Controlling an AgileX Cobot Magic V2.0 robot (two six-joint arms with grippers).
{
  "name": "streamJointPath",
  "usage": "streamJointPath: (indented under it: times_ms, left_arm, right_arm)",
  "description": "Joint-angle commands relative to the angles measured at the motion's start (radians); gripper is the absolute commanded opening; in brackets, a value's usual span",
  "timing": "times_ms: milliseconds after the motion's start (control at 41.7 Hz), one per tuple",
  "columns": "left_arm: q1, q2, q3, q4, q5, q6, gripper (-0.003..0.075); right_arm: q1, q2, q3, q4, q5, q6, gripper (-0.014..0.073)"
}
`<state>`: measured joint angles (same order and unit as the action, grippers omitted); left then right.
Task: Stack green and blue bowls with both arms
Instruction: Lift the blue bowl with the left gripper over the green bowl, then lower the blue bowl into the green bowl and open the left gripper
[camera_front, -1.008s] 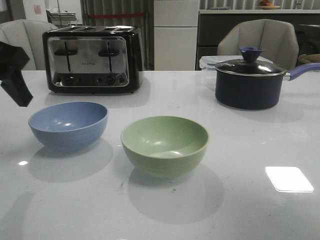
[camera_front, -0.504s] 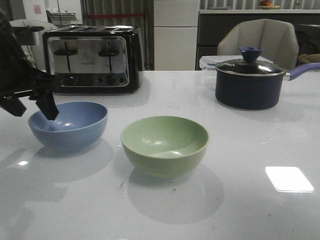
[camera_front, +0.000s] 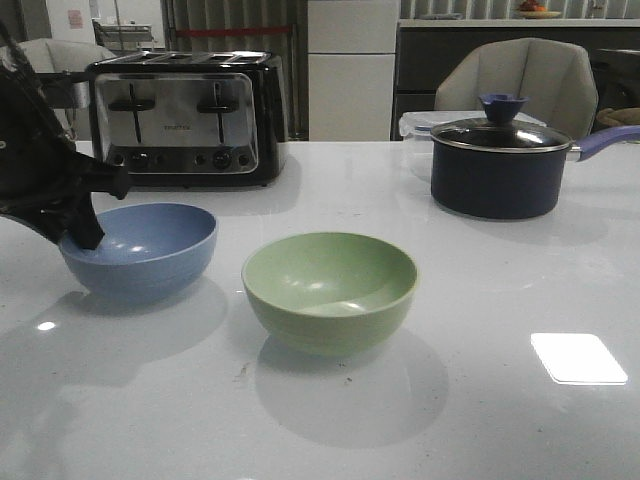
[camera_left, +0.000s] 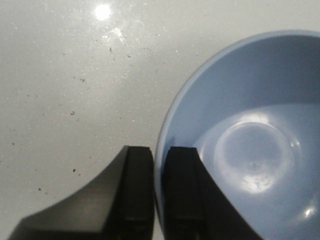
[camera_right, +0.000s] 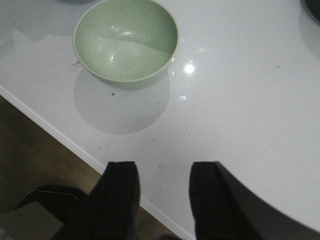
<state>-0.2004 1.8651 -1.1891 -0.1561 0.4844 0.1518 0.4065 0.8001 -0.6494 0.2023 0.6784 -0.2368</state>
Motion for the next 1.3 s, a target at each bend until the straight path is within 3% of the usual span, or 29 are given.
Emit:
streamJointPath:
  times_ms: [0,336,552,960,1271]
  left_arm:
    - [-0.006,-0.072,-0.034,-0.013,-0.024,-0.001,0.0096]
    - [-0.019,-0.253,-0.143,-0.042,0.145,-0.001,0.0096]
    - [-0.099,-0.301,-0.200,-0.108,0.205,-0.001,0.0097]
    - [-0.340,-0.197,-0.207,-0.133,0.149,-0.001,0.0096]
    - [-0.373,-0.097,-0.207,-0.136,0.099,-0.001,0.0096]
  right_arm:
    - [0.000,-0.007,-0.028,0.004,-0.058,-0.012,0.0381]
    - [0.000,-0.007,-0.028,0.004,-0.058,-0.012,0.0381]
    - [0.000,-0.007,-0.028,0.004,-0.058,-0.012,0.0381]
    - [0.000,-0.007,-0.028,0.004,-0.060,-0.012,0.0381]
    - [0.000,-0.007,-0.028,0.004,-0.060,-0.012,0.0381]
